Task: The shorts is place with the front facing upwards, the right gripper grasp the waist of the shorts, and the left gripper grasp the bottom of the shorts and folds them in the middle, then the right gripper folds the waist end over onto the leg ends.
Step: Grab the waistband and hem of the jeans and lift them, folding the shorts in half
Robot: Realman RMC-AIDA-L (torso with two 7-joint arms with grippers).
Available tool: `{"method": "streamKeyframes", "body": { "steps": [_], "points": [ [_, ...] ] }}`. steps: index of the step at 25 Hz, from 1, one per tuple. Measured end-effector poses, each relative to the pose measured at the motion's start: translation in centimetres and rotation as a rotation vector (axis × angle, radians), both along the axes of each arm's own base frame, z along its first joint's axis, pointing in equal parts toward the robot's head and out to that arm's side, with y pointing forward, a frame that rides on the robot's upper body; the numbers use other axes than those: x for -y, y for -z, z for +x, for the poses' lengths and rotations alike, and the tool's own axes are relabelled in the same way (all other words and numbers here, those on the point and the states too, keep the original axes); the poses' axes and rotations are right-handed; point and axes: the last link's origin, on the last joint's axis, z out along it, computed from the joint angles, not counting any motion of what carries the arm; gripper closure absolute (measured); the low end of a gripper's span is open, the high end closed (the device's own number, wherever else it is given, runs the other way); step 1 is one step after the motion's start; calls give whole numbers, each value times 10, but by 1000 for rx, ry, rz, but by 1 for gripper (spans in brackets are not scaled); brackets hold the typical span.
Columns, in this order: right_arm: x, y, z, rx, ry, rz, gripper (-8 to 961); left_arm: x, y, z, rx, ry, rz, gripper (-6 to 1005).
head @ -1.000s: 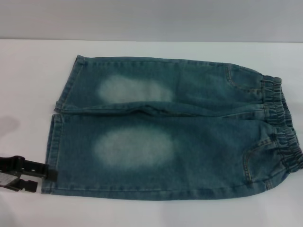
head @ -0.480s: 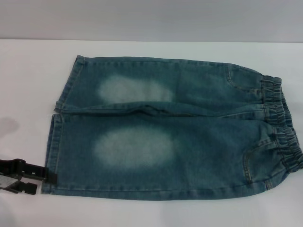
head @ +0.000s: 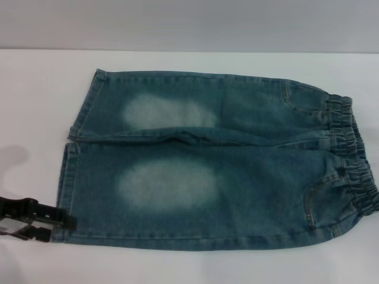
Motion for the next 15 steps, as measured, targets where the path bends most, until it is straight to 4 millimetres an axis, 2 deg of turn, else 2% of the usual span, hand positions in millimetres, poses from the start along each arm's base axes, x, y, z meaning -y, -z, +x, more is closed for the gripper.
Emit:
{"method": "streamKeyframes", "body": {
  "steps": [15],
  "points": [
    [3, 0, 0, -6, -6, 8, 201, -8, 11, 14, 20, 39, -14, 152]
  ]
}}
